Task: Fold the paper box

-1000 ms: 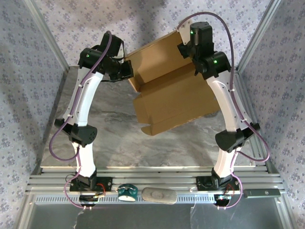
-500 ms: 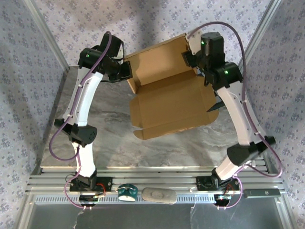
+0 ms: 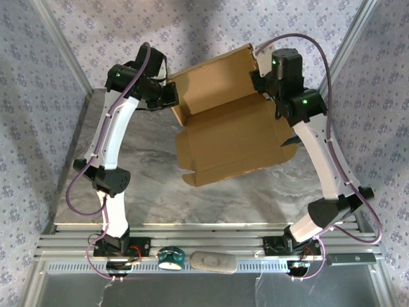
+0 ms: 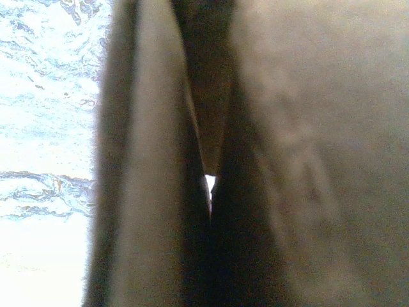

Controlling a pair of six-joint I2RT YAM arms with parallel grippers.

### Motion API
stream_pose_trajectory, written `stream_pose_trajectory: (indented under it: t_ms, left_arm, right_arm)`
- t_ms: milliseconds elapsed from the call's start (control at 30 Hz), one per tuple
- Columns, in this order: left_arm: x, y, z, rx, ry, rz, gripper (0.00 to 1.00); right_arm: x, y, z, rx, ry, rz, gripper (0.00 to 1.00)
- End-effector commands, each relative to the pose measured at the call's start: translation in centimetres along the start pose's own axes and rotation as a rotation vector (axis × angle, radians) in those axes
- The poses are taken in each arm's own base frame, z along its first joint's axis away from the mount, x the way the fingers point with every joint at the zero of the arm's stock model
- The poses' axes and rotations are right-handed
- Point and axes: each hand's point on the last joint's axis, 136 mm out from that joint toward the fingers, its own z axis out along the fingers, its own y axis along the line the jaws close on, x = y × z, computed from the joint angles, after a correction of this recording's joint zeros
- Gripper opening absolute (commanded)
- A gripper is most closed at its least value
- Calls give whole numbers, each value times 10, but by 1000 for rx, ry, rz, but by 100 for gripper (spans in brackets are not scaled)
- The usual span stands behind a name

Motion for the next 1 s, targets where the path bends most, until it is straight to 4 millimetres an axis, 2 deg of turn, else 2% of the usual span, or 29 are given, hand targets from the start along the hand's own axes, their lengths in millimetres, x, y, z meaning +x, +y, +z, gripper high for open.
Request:
stream_pose_trajectory:
  t_ms: [0,133,300,500,567,633,667,767,967]
  left_arm:
    - [-4,-5,-13,27,-28,7,0]
    - [-4,-5,-14,27,-34,9,0]
    - [-5,-5,-14,27,-33,7,0]
    - [-4,-3,-8,16,-22,4,0]
    - [-4,-1,-5,9,-16,-1,0]
    - [-4,1,1,10,-3,-18,0]
    - [-4,2,5,23,10,-40,0]
    - [-10,6,14,53,11,-92,0]
    - [-24,10,22,63,5,-130,0]
  right_arm:
    - [-6,-11,3,102,12,-61,29]
    - [-3,-15,6,216,53,-151,0]
    - [-7,-25,1,320,52,-194,0]
    - [-8,-17,1,267,61,-193,2]
    - [-9,-10,0,221,70,-168,34]
    - [-17,-4,-5,193,51,-129,56]
    - [-22,-1,-9,178,37,-101,63]
    - [-41,0,-28,140,-14,6,73]
    - [-70,-10,-66,28,-106,229,80]
